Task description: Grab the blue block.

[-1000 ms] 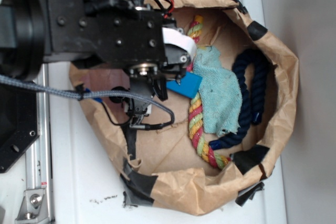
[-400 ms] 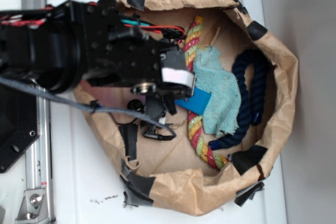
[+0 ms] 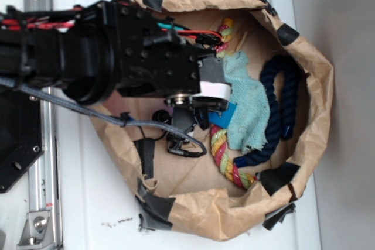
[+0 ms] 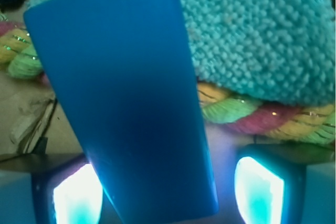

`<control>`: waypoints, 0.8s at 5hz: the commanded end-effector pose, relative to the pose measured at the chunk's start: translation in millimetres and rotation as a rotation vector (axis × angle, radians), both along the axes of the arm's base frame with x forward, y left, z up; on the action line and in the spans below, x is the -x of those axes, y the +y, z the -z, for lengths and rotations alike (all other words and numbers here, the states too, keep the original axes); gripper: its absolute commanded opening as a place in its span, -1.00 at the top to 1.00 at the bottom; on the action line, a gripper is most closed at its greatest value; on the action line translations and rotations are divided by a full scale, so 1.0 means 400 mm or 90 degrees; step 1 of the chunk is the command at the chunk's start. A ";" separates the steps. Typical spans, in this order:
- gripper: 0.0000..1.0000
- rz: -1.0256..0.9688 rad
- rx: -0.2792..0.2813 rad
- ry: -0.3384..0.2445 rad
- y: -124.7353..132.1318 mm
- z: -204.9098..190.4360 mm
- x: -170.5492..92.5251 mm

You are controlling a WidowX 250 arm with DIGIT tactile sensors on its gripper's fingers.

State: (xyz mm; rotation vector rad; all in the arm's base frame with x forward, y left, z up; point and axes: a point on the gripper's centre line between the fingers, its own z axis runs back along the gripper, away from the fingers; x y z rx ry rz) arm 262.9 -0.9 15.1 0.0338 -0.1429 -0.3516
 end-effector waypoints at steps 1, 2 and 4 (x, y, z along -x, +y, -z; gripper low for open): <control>-1.00 -0.029 0.047 -0.056 -0.017 -0.072 -0.038; 1.00 -0.052 0.062 -0.053 -0.008 -0.065 -0.049; 1.00 -0.043 0.035 -0.047 -0.013 -0.042 -0.043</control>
